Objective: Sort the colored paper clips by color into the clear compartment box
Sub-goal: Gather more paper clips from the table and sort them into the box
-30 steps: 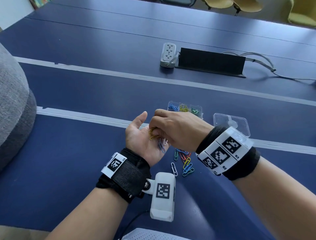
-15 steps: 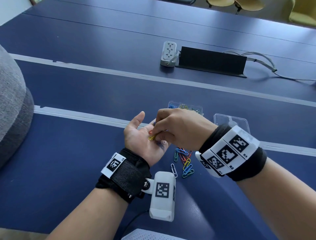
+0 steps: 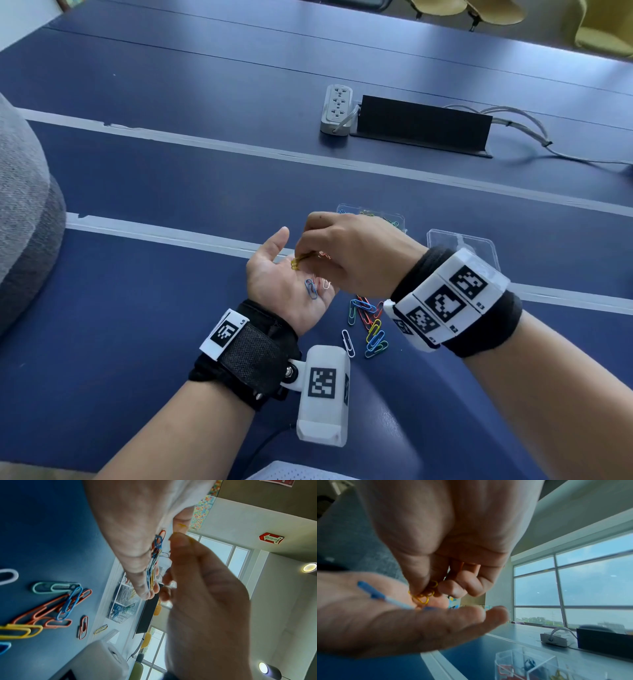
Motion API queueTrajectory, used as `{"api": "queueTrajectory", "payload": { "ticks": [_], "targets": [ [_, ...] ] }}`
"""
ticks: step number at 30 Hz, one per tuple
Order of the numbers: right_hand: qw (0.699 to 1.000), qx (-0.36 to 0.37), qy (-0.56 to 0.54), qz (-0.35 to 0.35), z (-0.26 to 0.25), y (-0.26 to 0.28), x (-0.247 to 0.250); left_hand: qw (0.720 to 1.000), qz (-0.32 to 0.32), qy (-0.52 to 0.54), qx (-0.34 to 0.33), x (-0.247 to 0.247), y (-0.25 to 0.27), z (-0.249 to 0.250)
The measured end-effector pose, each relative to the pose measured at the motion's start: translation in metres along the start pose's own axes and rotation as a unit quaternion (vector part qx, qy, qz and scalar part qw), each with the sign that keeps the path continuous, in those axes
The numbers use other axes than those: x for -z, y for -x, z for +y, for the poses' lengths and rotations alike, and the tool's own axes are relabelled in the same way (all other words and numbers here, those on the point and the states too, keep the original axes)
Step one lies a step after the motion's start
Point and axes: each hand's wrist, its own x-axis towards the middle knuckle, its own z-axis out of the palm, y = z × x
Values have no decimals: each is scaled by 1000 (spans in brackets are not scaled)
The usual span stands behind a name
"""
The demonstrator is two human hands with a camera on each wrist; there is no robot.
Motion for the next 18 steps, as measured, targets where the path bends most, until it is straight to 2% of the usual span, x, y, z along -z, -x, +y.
{"api": "queueTrajectory", "payload": {
  "ticks": [4,7,9,11,14,18],
  "targets": [
    [986,-51,-115,107,16,3,16,1000,-19,22,6,4,-1,1],
    [968,-150,-118,165,50,4,28,999,-36,20,11,6,-1,3],
    [961,-222,-70,152,71,2,30,999,-44,20,12,6,-2,3],
    [959,-263,-18,102,85,-1,25,998,-50,20,16,5,-2,3],
    [955,-293,42,30,89,-8,12,998,-54,22,18,6,-2,3],
    [949,-296,111,0,86,-16,0,998,-60,22,17,7,0,5]
  ]
}}
